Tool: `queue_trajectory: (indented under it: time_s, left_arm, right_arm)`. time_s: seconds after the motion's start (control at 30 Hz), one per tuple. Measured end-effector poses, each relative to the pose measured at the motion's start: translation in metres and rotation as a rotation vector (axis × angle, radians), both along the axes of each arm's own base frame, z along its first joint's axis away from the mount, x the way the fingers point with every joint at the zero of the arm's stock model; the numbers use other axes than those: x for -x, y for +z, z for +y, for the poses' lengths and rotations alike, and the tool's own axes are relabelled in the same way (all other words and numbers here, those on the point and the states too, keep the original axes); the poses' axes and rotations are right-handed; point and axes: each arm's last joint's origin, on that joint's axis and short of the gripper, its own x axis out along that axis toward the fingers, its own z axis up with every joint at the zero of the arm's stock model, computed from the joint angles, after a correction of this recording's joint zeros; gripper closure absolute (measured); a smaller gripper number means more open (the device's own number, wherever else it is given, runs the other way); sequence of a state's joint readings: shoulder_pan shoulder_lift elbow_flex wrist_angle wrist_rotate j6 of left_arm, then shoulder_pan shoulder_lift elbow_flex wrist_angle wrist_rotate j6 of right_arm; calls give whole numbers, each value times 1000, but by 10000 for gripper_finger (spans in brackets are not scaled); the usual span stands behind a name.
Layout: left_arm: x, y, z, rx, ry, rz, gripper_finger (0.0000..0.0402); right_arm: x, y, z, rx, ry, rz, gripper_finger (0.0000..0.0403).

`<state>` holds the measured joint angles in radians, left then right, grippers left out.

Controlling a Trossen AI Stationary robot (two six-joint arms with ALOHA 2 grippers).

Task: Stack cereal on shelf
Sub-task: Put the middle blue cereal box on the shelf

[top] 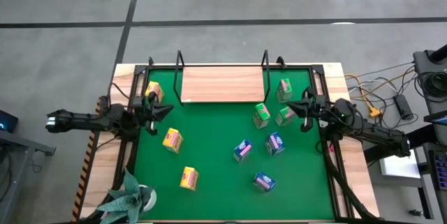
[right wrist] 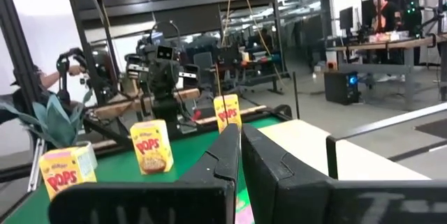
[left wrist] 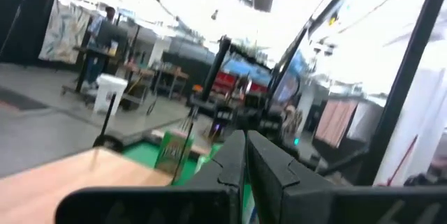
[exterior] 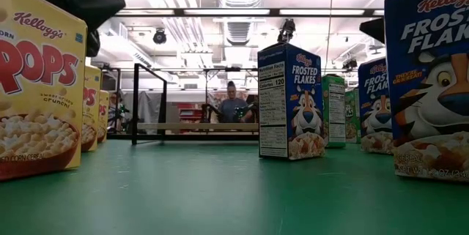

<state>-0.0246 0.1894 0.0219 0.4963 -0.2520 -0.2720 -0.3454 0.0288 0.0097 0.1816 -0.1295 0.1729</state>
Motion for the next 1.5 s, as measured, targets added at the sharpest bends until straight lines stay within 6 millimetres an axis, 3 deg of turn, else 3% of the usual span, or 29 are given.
queue_trajectory:
  time_s: [0.5,1.0,1.33,1.5]
  left_arm:
    - [5,17,0,41,-25,-200,402]
    - [1,29,-4,-54,-114,-333,402]
    - [-17,65,-6,-142,-144,-288,402]
    - [-27,81,-6,-180,-132,-179,402]
  right_arm:
    - [1,6,-2,-104,-46,-88,394]
    - [4,31,-1,-66,-38,-198,394]
    - [-8,63,-5,-60,-56,-142,394]
    - [-27,80,-12,-88,-61,-55,394]
